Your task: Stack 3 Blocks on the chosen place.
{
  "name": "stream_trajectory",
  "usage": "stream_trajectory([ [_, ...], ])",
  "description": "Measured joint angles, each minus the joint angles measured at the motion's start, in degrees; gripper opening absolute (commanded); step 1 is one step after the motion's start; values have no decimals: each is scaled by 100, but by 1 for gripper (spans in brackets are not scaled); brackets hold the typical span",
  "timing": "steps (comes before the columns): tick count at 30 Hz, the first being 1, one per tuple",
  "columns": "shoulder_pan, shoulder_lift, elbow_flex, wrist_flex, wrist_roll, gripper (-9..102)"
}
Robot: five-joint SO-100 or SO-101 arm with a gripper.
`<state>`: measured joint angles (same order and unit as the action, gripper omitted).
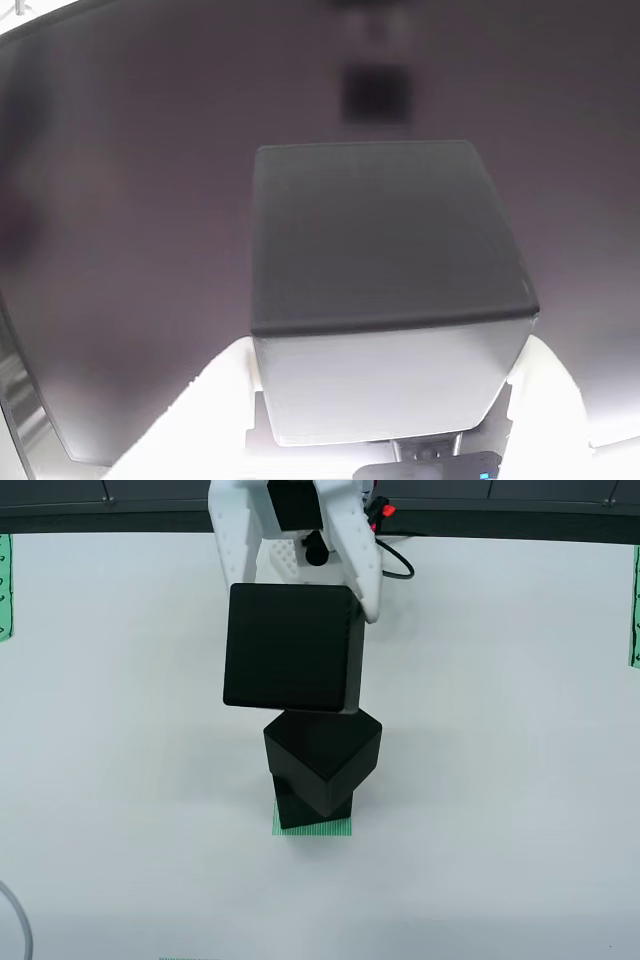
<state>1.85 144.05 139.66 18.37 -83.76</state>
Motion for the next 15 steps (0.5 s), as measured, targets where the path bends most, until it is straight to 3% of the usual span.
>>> stream_trajectory([
  [15,-97,826,1740,-1679,-624,16],
])
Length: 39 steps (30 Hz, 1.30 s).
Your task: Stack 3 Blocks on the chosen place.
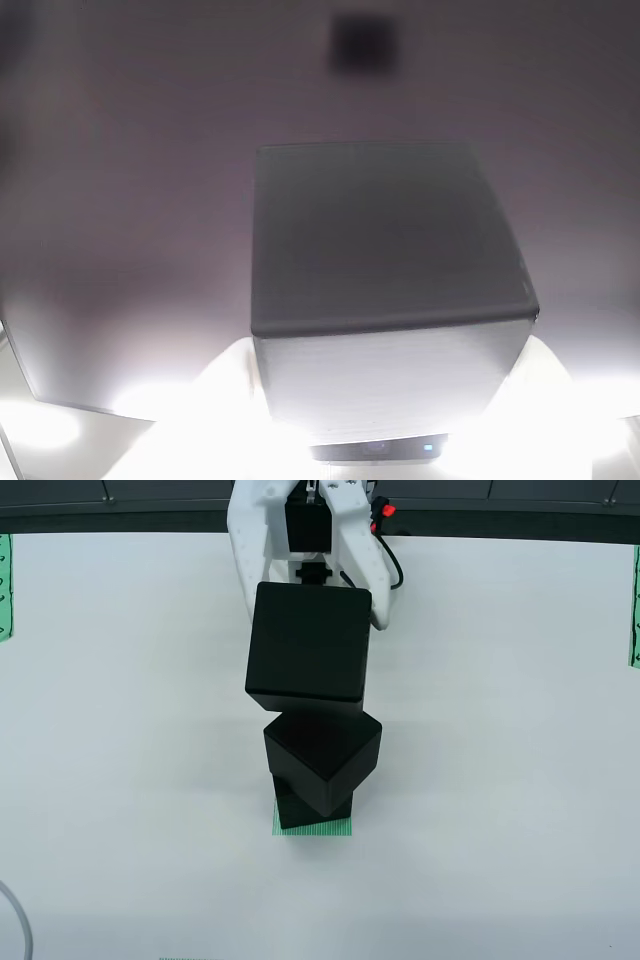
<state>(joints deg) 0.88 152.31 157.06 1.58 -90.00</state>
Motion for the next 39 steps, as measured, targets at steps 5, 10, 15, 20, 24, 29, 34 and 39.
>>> stream_trajectory([
  [5,0,123,782,-993,-255,16],
  [10,0,123,1239,-1644,-396,16],
  [15,0,105,1459,-2101,-457,16],
  [20,0,-88,1538,-2514,-475,16],
  [24,0,-378,1582,-2839,-527,16],
  [29,70,-747,1582,-3182,-527,16],
  [34,105,-1099,1608,-3489,-562,16],
  [39,167,-1336,1714,-3814,-624,16],
])
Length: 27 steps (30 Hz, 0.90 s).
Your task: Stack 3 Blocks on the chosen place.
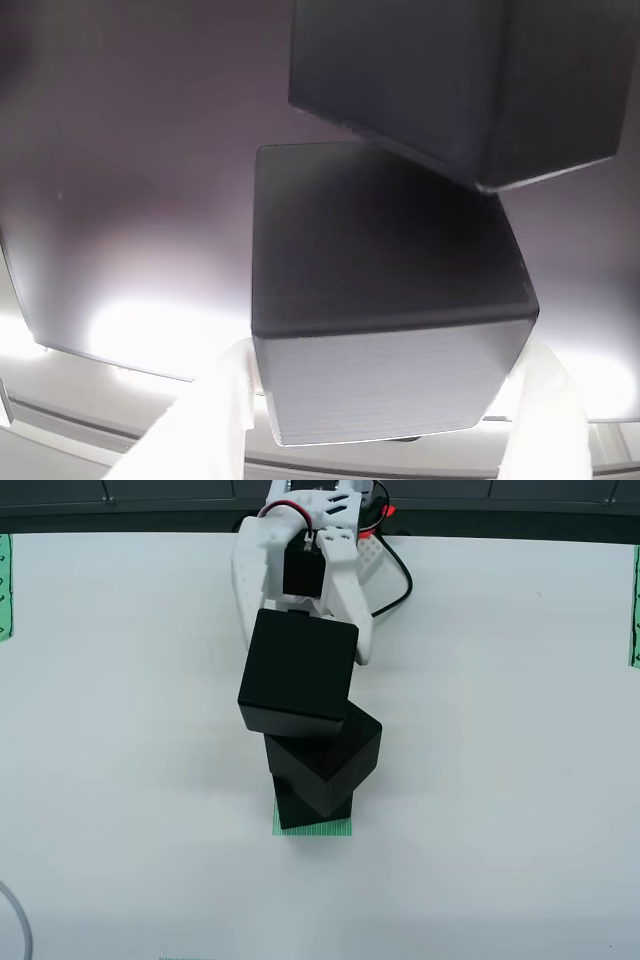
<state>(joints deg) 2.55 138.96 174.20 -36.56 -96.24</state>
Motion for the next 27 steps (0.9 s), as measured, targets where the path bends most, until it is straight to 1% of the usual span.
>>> stream_trajectory([
  [27,-123,-1230,176,-1494,-9,16],
])
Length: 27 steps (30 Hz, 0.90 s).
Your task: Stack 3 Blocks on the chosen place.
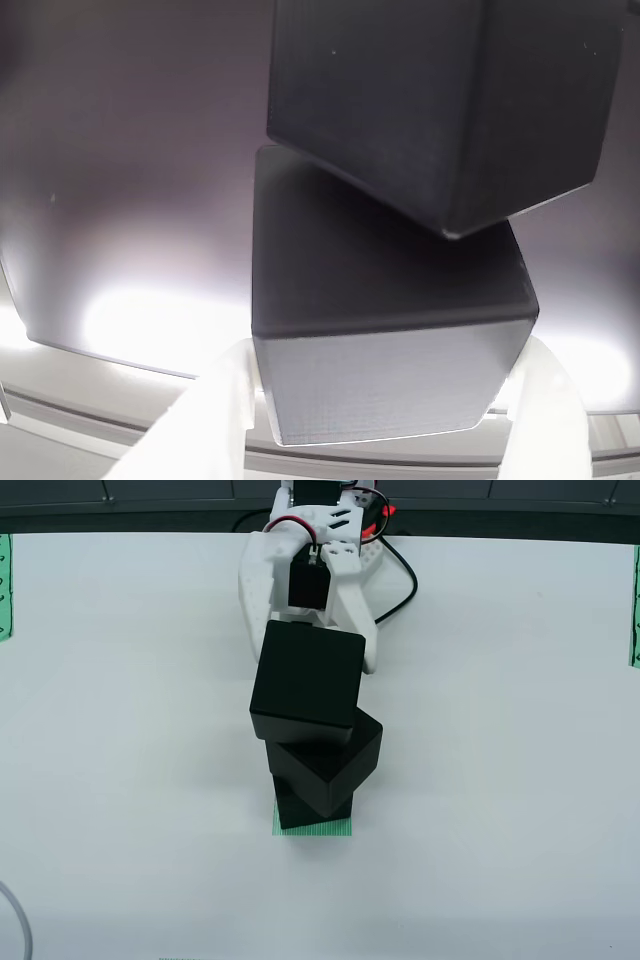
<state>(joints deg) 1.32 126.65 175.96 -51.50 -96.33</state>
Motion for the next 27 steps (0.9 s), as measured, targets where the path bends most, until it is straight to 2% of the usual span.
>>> stream_trajectory([
  [27,0,-176,70,-387,-53,18],
])
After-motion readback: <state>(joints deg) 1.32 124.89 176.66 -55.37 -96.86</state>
